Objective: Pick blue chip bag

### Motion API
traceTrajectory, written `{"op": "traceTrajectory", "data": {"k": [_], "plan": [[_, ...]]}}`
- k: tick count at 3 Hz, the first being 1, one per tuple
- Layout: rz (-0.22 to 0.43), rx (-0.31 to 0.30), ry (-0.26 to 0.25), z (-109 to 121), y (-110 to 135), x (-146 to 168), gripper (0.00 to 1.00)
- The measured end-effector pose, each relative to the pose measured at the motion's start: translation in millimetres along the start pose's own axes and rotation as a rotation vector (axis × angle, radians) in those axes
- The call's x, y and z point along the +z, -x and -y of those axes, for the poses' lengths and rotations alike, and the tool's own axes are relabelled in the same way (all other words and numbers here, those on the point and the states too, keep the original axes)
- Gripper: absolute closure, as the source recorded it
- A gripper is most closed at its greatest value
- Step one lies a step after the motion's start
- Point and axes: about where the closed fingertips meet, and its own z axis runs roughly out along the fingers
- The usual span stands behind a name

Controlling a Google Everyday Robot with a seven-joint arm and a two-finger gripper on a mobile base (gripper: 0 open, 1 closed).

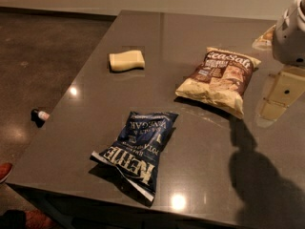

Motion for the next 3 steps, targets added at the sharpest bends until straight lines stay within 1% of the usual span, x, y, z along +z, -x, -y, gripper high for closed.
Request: {"op": "traceTrajectory", "data": {"k": [1, 2, 3], "plan": [[0.0, 0.0, 0.0, 0, 0, 0, 0.0], [0.031, -0.067, 0.003, -4, 21, -1, 0.0], [0.078, -0.18, 0.028, -17, 62, 4, 0.0]]}}
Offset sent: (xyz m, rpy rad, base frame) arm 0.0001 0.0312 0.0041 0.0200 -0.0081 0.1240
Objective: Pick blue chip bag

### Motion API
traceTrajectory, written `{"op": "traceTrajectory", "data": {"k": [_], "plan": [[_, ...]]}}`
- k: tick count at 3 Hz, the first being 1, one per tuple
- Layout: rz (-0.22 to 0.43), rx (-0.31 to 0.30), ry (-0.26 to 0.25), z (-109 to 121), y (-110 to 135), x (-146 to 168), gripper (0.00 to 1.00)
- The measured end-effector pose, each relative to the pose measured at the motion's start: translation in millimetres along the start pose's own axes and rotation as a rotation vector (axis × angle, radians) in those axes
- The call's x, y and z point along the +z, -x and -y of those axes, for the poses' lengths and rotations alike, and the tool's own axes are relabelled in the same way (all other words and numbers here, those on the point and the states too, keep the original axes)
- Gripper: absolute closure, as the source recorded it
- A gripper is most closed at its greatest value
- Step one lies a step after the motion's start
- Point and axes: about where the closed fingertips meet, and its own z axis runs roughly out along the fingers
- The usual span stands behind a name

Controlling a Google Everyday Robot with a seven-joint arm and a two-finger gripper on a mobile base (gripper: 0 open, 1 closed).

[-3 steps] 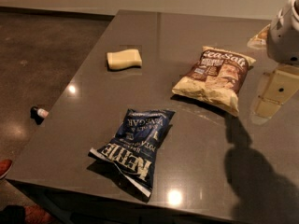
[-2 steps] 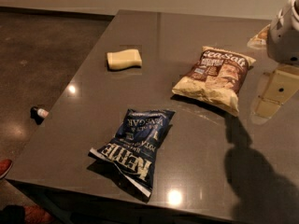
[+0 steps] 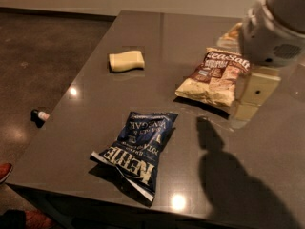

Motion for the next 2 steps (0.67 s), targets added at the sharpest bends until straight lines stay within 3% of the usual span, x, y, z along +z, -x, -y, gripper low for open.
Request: {"op": "traceTrajectory", "data": {"k": [1, 2], "plan": [[0.037, -0.061, 0.023, -4, 29, 9, 0.0], [0.044, -0.109, 0.066, -8, 60, 40, 0.0]]}}
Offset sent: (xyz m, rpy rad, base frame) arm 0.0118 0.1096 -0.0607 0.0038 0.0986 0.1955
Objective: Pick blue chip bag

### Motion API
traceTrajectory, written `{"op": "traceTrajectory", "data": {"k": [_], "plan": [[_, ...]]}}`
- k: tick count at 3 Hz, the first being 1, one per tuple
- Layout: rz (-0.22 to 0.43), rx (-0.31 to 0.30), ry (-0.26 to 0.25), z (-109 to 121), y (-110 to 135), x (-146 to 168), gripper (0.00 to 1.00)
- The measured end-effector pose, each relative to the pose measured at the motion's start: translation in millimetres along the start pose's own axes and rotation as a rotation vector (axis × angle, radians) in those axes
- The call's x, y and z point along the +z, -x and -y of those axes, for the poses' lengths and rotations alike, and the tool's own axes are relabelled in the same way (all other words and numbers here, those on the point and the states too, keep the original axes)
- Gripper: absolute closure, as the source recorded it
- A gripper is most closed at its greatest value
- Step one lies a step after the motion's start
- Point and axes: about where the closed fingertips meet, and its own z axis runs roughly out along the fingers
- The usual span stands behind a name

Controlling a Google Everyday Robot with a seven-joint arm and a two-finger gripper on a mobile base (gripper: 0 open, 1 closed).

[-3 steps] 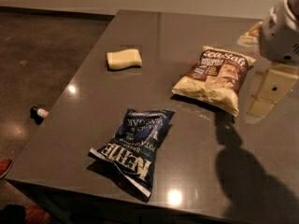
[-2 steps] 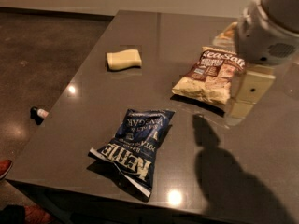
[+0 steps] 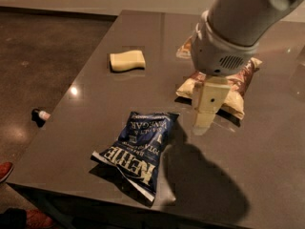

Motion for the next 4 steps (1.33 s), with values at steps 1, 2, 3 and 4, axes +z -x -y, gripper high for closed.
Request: {"op": "traceTrajectory", "data": {"k": [1, 2, 3, 4], "plan": [[-0.016, -0.071, 0.112, -14, 25, 44, 0.0], [-0.03, -0.107, 0.181, -27, 36, 69, 0.0], [-0.039, -0.141, 0.24, -42, 49, 91, 0.0], [-0.042, -0.154, 0.267, -49, 56, 102, 0.15]]}}
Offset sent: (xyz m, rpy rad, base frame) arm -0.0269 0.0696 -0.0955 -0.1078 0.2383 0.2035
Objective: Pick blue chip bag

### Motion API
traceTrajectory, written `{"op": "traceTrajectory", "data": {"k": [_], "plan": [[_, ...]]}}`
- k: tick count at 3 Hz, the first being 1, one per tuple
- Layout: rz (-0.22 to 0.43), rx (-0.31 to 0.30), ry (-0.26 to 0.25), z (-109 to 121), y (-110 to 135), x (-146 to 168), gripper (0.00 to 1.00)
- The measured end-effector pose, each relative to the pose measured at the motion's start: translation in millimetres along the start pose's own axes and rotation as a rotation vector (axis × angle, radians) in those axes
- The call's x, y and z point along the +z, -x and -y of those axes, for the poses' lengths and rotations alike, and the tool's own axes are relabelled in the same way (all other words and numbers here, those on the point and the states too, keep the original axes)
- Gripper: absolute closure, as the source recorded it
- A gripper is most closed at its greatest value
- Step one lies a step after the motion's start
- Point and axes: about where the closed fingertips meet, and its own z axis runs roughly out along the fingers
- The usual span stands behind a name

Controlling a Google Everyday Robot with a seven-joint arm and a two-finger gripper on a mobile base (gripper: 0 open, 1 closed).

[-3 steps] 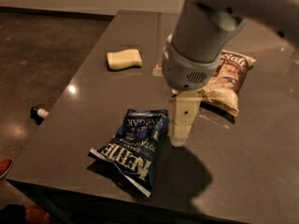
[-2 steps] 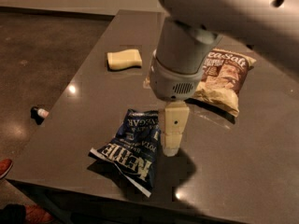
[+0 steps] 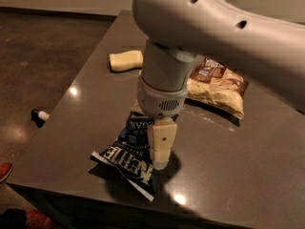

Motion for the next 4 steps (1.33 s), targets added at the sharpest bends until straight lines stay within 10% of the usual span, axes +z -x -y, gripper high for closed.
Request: {"op": "traceTrajectory", "data": {"k": [2, 4], "plan": [[0.047, -0.012, 0.007, -1, 7, -16, 0.61], [0.198, -0.025, -0.059, 16, 5, -102, 1.0]]}}
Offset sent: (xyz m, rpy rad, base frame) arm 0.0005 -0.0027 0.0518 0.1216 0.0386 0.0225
